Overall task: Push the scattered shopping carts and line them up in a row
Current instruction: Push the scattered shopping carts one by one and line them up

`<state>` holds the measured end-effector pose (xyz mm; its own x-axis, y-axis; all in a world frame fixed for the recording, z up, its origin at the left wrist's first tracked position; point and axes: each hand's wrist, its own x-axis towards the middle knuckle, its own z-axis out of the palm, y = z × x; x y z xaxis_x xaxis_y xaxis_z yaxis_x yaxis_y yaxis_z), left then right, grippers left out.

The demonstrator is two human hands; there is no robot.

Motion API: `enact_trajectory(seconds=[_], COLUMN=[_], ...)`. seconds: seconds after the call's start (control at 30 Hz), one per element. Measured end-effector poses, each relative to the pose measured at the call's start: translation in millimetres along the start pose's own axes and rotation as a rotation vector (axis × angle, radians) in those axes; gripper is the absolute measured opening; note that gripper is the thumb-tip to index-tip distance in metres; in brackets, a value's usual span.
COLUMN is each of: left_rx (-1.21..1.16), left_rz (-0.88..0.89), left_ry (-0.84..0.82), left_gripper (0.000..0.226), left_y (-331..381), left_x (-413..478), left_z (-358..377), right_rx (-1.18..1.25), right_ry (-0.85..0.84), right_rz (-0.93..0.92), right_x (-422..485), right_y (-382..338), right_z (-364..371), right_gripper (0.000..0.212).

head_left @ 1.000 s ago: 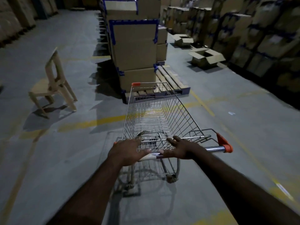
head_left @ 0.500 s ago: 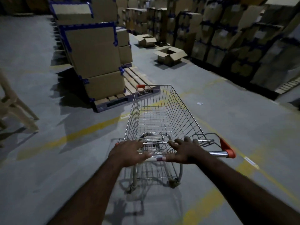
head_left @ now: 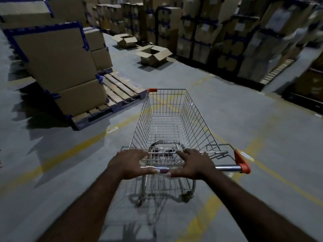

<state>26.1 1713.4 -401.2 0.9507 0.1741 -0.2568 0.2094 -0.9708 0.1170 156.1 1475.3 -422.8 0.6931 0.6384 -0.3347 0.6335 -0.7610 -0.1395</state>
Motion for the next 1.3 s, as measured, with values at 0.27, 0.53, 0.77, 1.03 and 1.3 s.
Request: enact_trajectory(seconds=[0.27,0.53,0.77,1.03,1.3], left_rx=[0.035,0.098,0.143,0.200,0.256], left_rz=[0.111,0.315,0.496,0.695,0.917], left_ry=[0.003,-0.017,-0.027,-0.058,-0.065], left_gripper=[0.118,0.124,0.117,0.117,0.114], left_y=[0,9,21,61,128], left_x=[49,96,137,161,158], left_z=[3,-14,-17,-20,-17], right_rx=[0.083,0.140,0.256,0.346,0.409], right_ry=[-0.017,0.028,0.016,0.073,0.127], right_rz=[0.106,0.301,0.485,0.677,0.872], right_x=[-5,-10,-26,-64,-119], right_y=[16,22,18,18,30], right_z=[-1,0,0,14,36], right_gripper=[0.141,0.136,0.129,0.125,0.128])
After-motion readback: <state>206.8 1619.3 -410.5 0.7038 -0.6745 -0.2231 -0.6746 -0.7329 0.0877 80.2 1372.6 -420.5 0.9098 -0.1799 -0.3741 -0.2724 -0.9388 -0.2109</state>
